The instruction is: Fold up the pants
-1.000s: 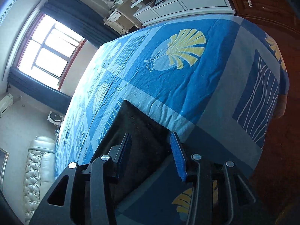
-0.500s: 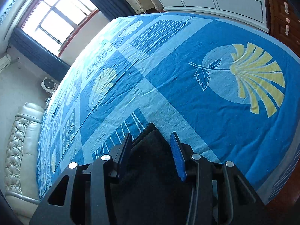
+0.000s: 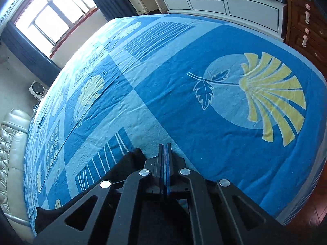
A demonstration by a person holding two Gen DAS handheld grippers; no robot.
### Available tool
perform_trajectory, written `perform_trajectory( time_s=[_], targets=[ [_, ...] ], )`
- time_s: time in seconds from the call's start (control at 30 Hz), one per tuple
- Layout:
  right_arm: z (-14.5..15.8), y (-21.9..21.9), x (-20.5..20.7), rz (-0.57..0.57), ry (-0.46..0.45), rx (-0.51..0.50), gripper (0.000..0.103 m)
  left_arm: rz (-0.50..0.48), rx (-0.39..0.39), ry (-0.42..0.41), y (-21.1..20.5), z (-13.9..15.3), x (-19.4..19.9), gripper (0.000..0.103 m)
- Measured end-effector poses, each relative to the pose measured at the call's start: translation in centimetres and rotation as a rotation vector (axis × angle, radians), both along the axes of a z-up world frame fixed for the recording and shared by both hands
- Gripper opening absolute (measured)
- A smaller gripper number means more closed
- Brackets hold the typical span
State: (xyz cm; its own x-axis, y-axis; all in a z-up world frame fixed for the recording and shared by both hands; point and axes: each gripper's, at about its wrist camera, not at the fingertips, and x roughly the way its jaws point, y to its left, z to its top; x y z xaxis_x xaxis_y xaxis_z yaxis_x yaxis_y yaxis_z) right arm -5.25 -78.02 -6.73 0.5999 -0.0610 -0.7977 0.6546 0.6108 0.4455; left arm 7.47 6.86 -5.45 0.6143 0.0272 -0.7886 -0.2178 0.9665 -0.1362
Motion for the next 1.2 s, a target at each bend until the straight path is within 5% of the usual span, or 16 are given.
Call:
perform_trajectory(
  time_s=[0.1,0.23,0.4,0.5,0.67,0.77,0.83,1.0,1.2],
  targets=[
    [0.2,0.0,-1.7,0.035,-0.031,0.048,0.012,-0.001,-0.003,-0.001,0.0,0.0,0.0,0.101],
    [0.0,-0.6,-4.1,0.094,-0.09,0.147,0.056,-0.01,0.002,-0.014,-0.2,0.4,-0.2,0.101],
    [-2.0,-2.1,-6.5,0.093,-0.223,0.366,0.065,-0.024,-0.003,-0.02,0.0,0.8,-0.9,0.101],
    [-3.4,-1.7,-6.8,0.129,-0.284,0.502,0.065,-0.039,-0.005,-0.019,0.2,0.9,-1.3,0.101],
    [-2.7,0.1,-5.2,0.208,-0.235,0.463,0.067,-0.047,-0.007,-0.021,0.2,1.2,-1.7,0.101],
    [-1.7,1.5,-3.4,0.251,-0.124,0.346,0.052,-0.044,-0.015,-0.026,0.1,1.4,-1.9,0.101],
    [-1.7,2.0,-2.7,0.242,-0.094,0.358,0.026,-0.043,-0.016,-0.028,0.1,1.6,-2.0,0.101],
    [-0.2,3.8,-1.8,0.216,-0.055,0.285,0.022,-0.046,0.054,-0.023,-0.2,2.2,-2.2,0.101],
    [3.9,6.6,-1.5,0.215,-0.151,0.267,0.022,-0.086,0.127,-0.024,-0.5,3.0,-2.7,0.101]
  ],
)
